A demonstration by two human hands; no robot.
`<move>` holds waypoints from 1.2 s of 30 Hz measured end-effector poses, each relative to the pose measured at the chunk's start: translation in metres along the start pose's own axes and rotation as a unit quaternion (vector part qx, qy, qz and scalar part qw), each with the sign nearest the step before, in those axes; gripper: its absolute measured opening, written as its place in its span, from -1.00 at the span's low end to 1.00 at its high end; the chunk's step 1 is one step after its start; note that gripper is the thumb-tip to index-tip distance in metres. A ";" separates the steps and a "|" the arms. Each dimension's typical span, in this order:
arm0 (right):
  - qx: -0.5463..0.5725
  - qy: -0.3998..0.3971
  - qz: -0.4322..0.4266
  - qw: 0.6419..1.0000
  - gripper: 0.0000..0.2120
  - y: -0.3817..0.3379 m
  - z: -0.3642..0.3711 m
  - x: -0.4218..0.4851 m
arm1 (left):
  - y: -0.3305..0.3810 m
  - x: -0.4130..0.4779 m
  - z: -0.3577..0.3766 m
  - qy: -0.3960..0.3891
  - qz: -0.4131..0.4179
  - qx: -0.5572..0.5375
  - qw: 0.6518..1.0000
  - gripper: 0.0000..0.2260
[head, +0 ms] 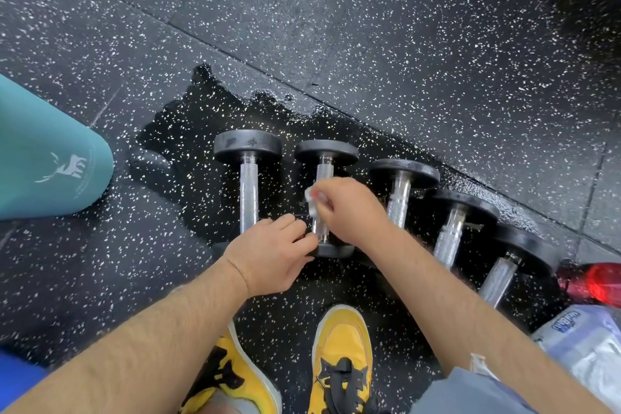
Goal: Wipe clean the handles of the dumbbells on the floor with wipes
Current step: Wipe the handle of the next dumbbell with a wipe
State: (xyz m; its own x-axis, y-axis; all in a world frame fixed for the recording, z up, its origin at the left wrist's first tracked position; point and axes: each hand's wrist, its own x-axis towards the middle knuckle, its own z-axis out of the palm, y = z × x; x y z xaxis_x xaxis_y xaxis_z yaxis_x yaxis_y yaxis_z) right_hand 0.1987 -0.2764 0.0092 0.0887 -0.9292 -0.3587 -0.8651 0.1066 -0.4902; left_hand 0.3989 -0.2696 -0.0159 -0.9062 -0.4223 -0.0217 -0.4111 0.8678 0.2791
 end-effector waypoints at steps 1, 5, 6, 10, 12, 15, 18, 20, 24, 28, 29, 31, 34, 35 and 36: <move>-0.013 0.011 -0.001 1.000 -0.80 0.000 0.001 0.004 | 0.000 0.000 0.000 0.000 -0.001 0.000 1.000 -0.81; -0.023 -0.022 -0.009 0.999 -0.73 -0.002 0.008 0.001 | 0.002 -0.001 0.000 0.003 -0.019 0.006 1.000 -0.80; -0.018 -0.053 -0.014 0.998 -0.70 -0.002 0.007 -0.004 | 0.003 -0.001 0.000 0.004 -0.023 0.010 1.000 -0.79; 0.034 -0.128 -0.026 0.991 -0.71 0.004 -0.003 -0.007 | 0.001 0.001 -0.002 0.014 -0.029 0.013 0.999 -0.76; 0.062 -0.124 -0.011 0.990 -0.72 0.009 -0.005 -0.010 | 0.003 0.002 -0.002 0.015 -0.033 0.008 0.999 -0.75; 0.093 -0.111 0.011 0.989 -0.74 0.020 -0.007 -0.021 | 0.005 0.002 -0.002 0.013 -0.021 0.016 1.000 -0.77; 0.089 -0.109 0.008 0.990 -0.77 0.013 -0.004 -0.021 | 0.004 0.003 -0.002 0.007 -0.019 0.026 0.999 -0.75; 0.051 -0.116 -0.010 0.992 -0.76 0.007 0.000 -0.014 | 0.004 0.003 0.000 0.004 -0.020 0.025 0.999 -0.72; 0.087 -0.154 0.038 0.984 -0.76 0.023 -0.009 -0.014 | 0.004 0.004 0.000 0.017 -0.017 0.016 1.000 -0.74; 0.109 -0.166 0.054 0.978 -0.76 0.024 -0.012 -0.021 | 0.004 0.004 0.002 0.015 -0.024 0.018 0.999 -0.71; 0.101 -0.164 0.044 0.980 -0.73 0.019 -0.011 -0.020 | 0.004 0.003 0.003 0.014 -0.024 0.021 0.999 -0.70; 0.078 -0.167 0.015 0.983 -0.66 0.011 -0.006 -0.019 | 0.004 0.003 0.004 0.009 -0.023 0.028 0.999 -0.68; 0.049 -0.196 -0.004 0.979 -0.68 0.008 -0.009 -0.019 | 0.004 0.005 0.001 0.009 -0.023 0.030 0.999 -0.68; 0.051 -0.213 0.011 0.976 -0.71 0.010 -0.013 -0.019 | 0.004 0.006 0.000 0.012 -0.025 0.026 0.999 -0.69; 0.056 -0.230 0.031 0.971 -0.75 0.013 -0.018 -0.018 | 0.003 0.005 -0.001 0.013 -0.029 0.021 0.999 -0.71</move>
State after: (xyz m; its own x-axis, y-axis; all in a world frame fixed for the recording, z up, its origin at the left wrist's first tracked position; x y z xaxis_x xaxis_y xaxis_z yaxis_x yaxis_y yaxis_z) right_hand 0.1768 -0.2649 0.0235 0.2714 -0.6659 -0.6950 -0.8192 0.2193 -0.5300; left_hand 0.3928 -0.2693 -0.0142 -0.8778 -0.4789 -0.0108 -0.4674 0.8514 0.2381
